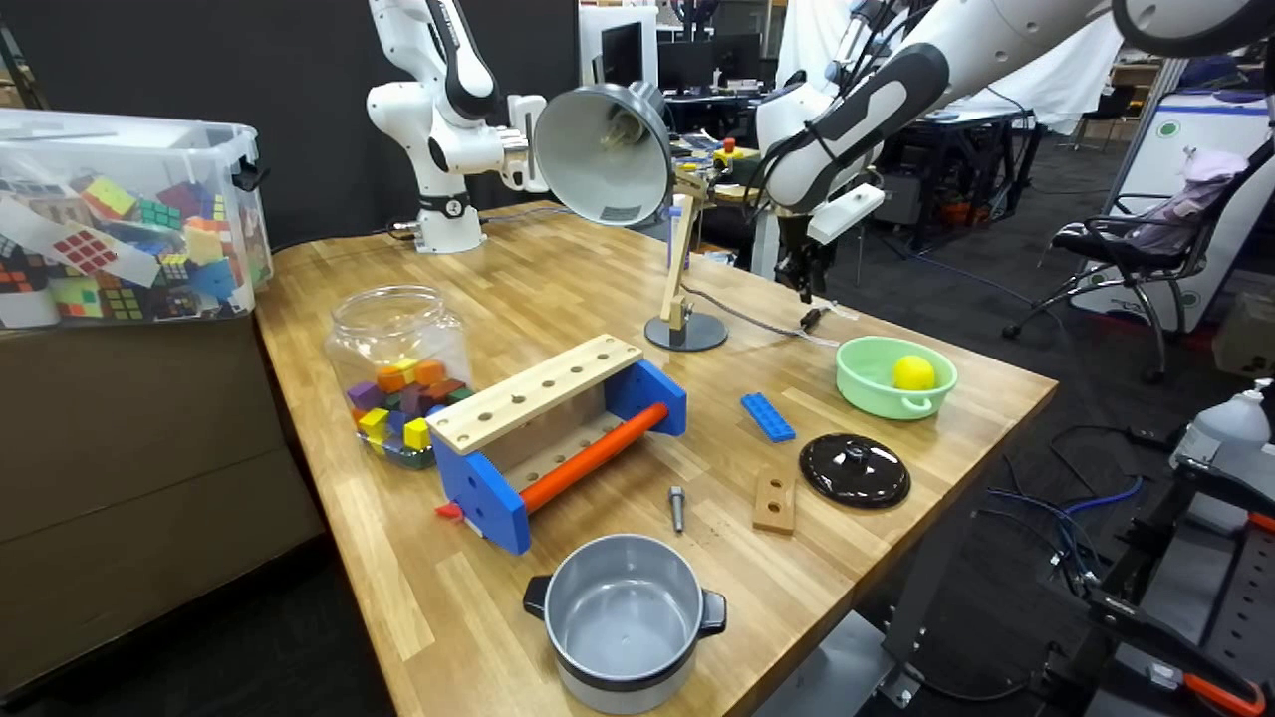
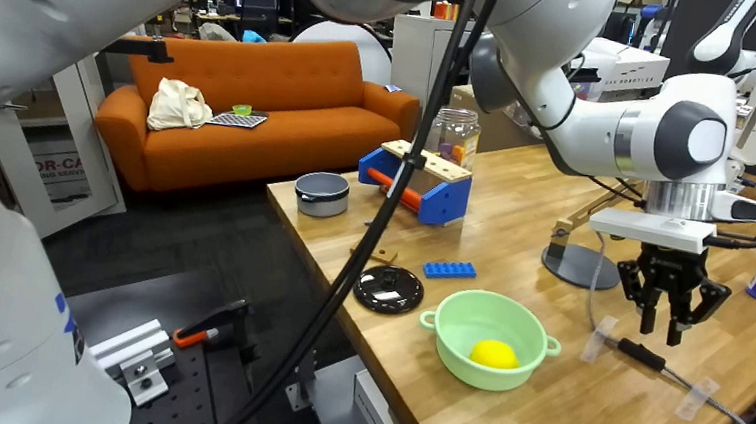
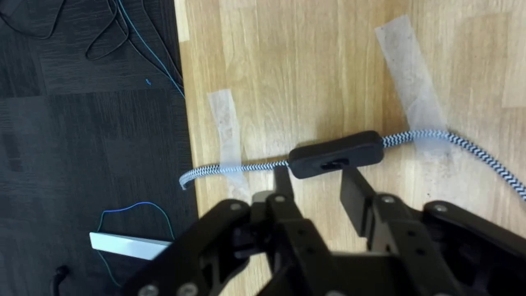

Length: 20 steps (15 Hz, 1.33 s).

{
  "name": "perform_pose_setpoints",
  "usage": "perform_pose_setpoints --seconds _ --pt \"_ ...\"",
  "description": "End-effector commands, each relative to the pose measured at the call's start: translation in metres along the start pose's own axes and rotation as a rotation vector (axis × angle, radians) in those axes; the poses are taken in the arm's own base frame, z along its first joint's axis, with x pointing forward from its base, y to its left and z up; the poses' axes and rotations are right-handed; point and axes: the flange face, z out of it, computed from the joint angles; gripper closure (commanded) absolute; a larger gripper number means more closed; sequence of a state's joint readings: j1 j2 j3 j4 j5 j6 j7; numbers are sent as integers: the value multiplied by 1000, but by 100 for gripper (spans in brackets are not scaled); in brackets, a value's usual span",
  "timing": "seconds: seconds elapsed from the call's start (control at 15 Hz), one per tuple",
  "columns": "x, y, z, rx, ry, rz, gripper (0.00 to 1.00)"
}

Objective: Turn off the lamp

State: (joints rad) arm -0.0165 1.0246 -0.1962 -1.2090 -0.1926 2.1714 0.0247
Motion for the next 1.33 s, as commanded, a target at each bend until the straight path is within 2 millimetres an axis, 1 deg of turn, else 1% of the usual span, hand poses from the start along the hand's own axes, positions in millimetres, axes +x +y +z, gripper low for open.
perform_pose_setpoints --seconds 0.0,0.27,0.33,0.47,0.6,0.73,0.8,0.87,0.93,1.13,1.27 --pt "-24 3 -25 14 59 -19 32" --pt "-52 2 -57 41 130 -16 4" --pt "-61 2 -68 50 155 -8 1" --pt "-80 5 -87 70 193 12 0" --pt "-106 7 -104 95 195 35 0" --pt "-130 11 -112 128 172 65 0" --pt "-105 11 -106 97 159 43 0" --pt "-113 12 -110 102 157 45 0" --pt "-113 12 -112 102 159 46 0" --pt "-109 8 -103 100 150 41 0" --pt "-107 9 -104 99 153 42 0"
